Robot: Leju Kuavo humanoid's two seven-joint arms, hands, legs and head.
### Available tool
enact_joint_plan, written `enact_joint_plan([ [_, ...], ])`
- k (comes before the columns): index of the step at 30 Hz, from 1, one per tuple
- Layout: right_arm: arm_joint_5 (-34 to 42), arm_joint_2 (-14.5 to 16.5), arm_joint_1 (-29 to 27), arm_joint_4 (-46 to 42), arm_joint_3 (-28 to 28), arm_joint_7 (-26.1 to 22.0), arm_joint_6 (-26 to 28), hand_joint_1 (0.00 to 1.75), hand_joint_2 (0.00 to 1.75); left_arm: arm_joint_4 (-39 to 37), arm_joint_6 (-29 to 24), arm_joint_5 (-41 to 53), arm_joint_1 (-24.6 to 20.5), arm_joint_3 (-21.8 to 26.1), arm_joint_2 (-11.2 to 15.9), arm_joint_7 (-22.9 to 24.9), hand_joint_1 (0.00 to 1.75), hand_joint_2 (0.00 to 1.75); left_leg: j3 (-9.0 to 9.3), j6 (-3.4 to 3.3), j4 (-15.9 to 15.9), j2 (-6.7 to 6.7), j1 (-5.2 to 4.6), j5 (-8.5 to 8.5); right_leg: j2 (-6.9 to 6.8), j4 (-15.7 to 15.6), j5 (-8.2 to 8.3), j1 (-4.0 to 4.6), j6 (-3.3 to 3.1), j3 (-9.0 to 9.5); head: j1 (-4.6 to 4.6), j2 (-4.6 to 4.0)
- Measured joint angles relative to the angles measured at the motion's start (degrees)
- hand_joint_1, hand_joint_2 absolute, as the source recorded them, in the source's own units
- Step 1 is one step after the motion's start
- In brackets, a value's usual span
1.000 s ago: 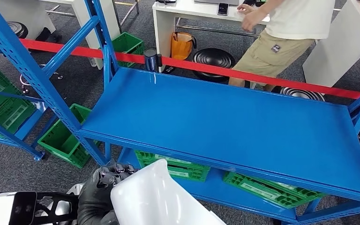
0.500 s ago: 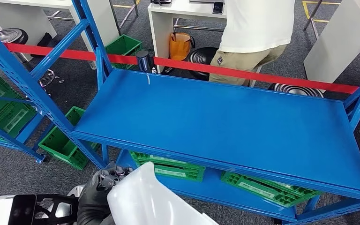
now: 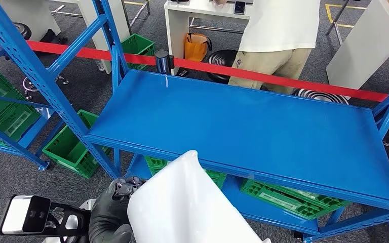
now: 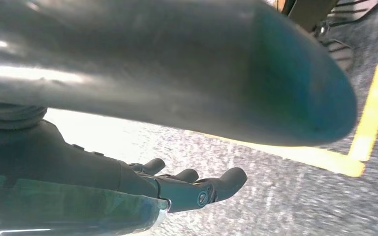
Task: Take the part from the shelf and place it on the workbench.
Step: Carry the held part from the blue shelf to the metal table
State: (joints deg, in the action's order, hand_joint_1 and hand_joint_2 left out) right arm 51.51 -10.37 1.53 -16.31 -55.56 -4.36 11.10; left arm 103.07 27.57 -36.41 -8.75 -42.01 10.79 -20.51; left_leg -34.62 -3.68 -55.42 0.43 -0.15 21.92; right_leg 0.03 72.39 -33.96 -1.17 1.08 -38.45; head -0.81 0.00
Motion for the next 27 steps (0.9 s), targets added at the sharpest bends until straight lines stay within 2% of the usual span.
enact_joint_plan([
  [1,0.05,0.01,-0.07,0.00,0.00,-0.01,0.02,0.00,0.00,-0.21,-0.24,-0.18,0.15,0.00,-0.01,0.14,1.75,1.75,-0.64,0.12,-0.10,-0.01,0.01,-0.43,-0.01,0.19,-0.06,-0.14,0.55,0.55,0.00,0.00],
  [2,0.09,0.02,-0.10,0.00,0.00,-0.01,0.02,0.00,0.00,-0.43,-0.46,-0.35,0.27,0.01,-0.03,0.23,1.75,1.75,-1.30,0.33,-0.28,-0.02,0.05,-0.83,-0.02,-2.03,0.73,-0.34,1.28,2.35,0.00,0.00],
  [3,0.12,0.03,-0.06,0.00,0.00,-0.02,0.02,0.00,0.00,-0.63,-0.73,-0.58,0.36,0.01,-0.04,0.31,1.75,1.75,-1.98,0.60,-0.61,-0.03,0.11,-1.18,-0.04,-6.13,1.85,-0.57,1.99,5.17,0.01,0.00],
  [4,0.15,0.05,0.05,-0.01,0.00,-0.02,0.02,0.00,0.00,-0.80,-1.03,-0.90,0.47,0.03,-0.05,0.44,1.75,1.75,-2.63,0.94,-0.99,-0.05,0.12,-1.50,0.01,-10.17,2.56,-0.64,2.29,7.91,0.01,0.00],
  [5,0.20,0.09,0.10,-0.01,0.00,-0.02,0.03,0.00,0.00,-0.95,-1.33,-1.31,0.55,0.04,-0.06,0.63,1.75,1.75,-3.11,1.30,-1.39,-0.06,0.10,-1.77,0.14,-13.12,3.25,-0.60,2.30,9.80,-0.05,0.00],
  [6,0.27,0.15,0.15,-0.01,0.00,-0.02,0.03,0.00,0.00,-1.10,-1.64,-1.81,0.64,0.06,-0.05,0.86,1.75,1.75,-3.44,1.66,-1.77,-0.07,0.06,-2.03,0.28,-14.73,3.42,-0.48,1.95,10.64,-0.06,0.00],
  [8,0.48,0.28,0.12,-0.01,0.00,0.01,0.07,0.00,0.00,-1.43,-2.36,-2.66,0.78,0.08,-0.04,1.57,1.75,1.75,-3.61,2.38,-1.88,-0.12,0.14,-2.72,0.46,-14.81,3.84,-0.13,0.86,10.06,-0.14,0.00],
  [9,0.58,0.44,0.13,0.00,0.00,0.03,0.08,0.00,0.00,-1.59,-2.67,-3.00,0.85,0.08,-0.02,1.90,1.75,1.75,-3.79,2.69,-1.88,-0.17,0.30,-3.06,0.37,-14.90,4.09,-0.22,0.28,9.65,-0.09,0.00],
  [10,0.68,0.56,0.16,-0.01,0.00,0.05,0.10,0.00,0.00,-1.74,-2.93,-3.30,0.91,0.08,0.00,2.26,1.75,1.75,-4.15,3.04,-2.23,-0.24,0.47,-2.40,0.25,-14.93,4.59,-0.31,-0.34,9.20,-0.14,0.00],
  [11,0.80,0.68,0.17,-0.01,0.00,0.05,0.10,0.00,0.00,-1.88,-3.08,-3.59,0.95,0.07,0.03,2.57,1.75,1.75,-4.73,3.41,-3.55,-0.30,0.61,-0.66,0.13,-15.00,5.21,-0.47,-0.87,8.63,-0.16,0.00],
  [13,1.04,0.86,0.10,-0.01,0.00,0.05,0.13,0.00,0.00,-2.12,-3.20,-4.02,0.99,0.05,0.09,3.14,1.75,1.75,-6.54,4.15,-9.69,-0.36,0.82,5.43,-0.04,-14.95,6.52,-0.48,-1.47,7.40,-0.28,0.00],
  [14,1.12,0.95,0.00,0.00,0.00,0.05,0.15,0.00,0.00,-2.28,-3.23,-4.13,1.00,0.03,0.12,3.40,1.75,1.75,-7.37,4.42,-13.58,-0.36,0.87,8.04,-0.08,-14.90,7.12,-0.40,-1.49,6.77,-0.31,0.00],
  [15,1.16,1.03,-0.08,0.00,0.00,0.05,0.16,0.00,0.00,-2.46,-3.25,-4.20,1.03,-0.01,0.14,3.62,1.75,1.75,-7.75,4.55,-16.80,-0.35,0.89,9.58,-0.10,-14.86,7.71,-0.30,-1.47,6.10,-0.31,0.00],
  [16,1.17,1.09,-0.15,0.00,0.00,0.05,0.17,0.00,0.00,-2.64,-3.23,-4.23,1.05,-0.06,0.17,3.82,1.75,1.75,-7.24,4.51,-18.26,-0.35,0.90,9.88,-0.10,-14.82,8.26,-0.19,-1.42,5.40,-0.32,0.00],
  [17,1.19,1.15,-0.18,0.00,0.00,0.05,0.19,0.00,0.00,-2.80,-3.16,-4.25,1.07,-0.10,0.20,3.96,1.75,1.75,-5.57,4.29,-17.56,-0.38,0.87,9.25,-0.08,-14.80,8.80,-0.05,-1.35,4.70,-0.32,0.00],
  [18,1.22,1.22,-0.19,0.00,0.00,0.05,0.20,0.00,0.00,-2.91,-3.07,-4.26,1.06,-0.14,0.22,4.07,1.75,1.75,-2.78,3.85,-14.67,-0.44,0.80,8.16,-0.03,-14.81,9.31,0.09,-1.28,4.13,-0.33,0.00],
  [20,1.32,1.53,-0.16,-0.01,0.00,0.07,0.21,0.00,0.00,-3.00,-2.78,-4.24,0.92,-0.21,0.23,4.23,1.75,1.75,3.63,2.67,-6.23,-0.52,0.44,7.28,0.05,-14.88,10.24,0.26,-0.96,3.43,-0.27,0.00],
  [21,1.36,1.68,-0.14,-0.01,0.00,0.08,0.21,0.00,0.00,-3.05,-2.63,-4.22,0.82,-0.25,0.24,4.29,1.75,1.75,5.61,2.15,-3.33,-0.55,0.16,7.28,0.04,-14.97,10.65,0.22,-0.67,3.32,-0.23,0.00],
  [22,1.40,1.80,-0.09,-0.01,0.00,0.09,0.20,0.00,0.00,-3.13,-2.48,-4.17,0.68,-0.29,0.24,4.33,1.75,1.75,6.53,1.75,-1.78,-0.52,-0.14,7.48,0.01,-15.07,11.05,0.10,-0.27,3.28,-0.26,0.00],
  [24,1.46,1.85,0.03,0.00,0.00,0.13,0.18,0.00,0.00,-3.35,-2.31,-3.97,0.45,-0.45,0.28,4.33,1.75,1.75,6.38,0.96,-1.05,-0.45,-0.51,6.54,-0.05,-15.38,11.83,-0.05,0.50,3.23,-0.29,0.00],
  [25,1.47,1.85,0.10,0.00,0.00,0.19,0.17,0.00,0.00,-3.48,-2.30,-3.82,0.26,-0.55,0.28,4.23,1.75,1.75,6.13,0.57,-0.52,-0.28,-0.48,5.79,-0.06,-15.20,11.72,-0.05,0.65,2.99,-0.31,0.00],
  [26,1.47,1.85,0.20,0.00,-0.01,0.30,0.14,0.00,0.00,-3.62,-2.34,-3.61,0.03,-0.63,0.26,4.05,1.75,1.75,5.66,0.13,0.02,-0.16,-0.37,4.87,-0.06,-14.27,10.68,0.00,0.47,2.47,-0.20,0.00],
  [27,1.47,1.80,0.35,0.00,-0.01,0.46,0.12,0.00,0.00,-3.78,-2.43,-3.39,-0.18,-0.74,0.24,3.78,1.75,1.75,4.98,-0.16,0.51,-0.02,-0.23,3.89,-0.06,-12.22,8.71,0.03,0.10,1.60,-0.10,0.00],
])
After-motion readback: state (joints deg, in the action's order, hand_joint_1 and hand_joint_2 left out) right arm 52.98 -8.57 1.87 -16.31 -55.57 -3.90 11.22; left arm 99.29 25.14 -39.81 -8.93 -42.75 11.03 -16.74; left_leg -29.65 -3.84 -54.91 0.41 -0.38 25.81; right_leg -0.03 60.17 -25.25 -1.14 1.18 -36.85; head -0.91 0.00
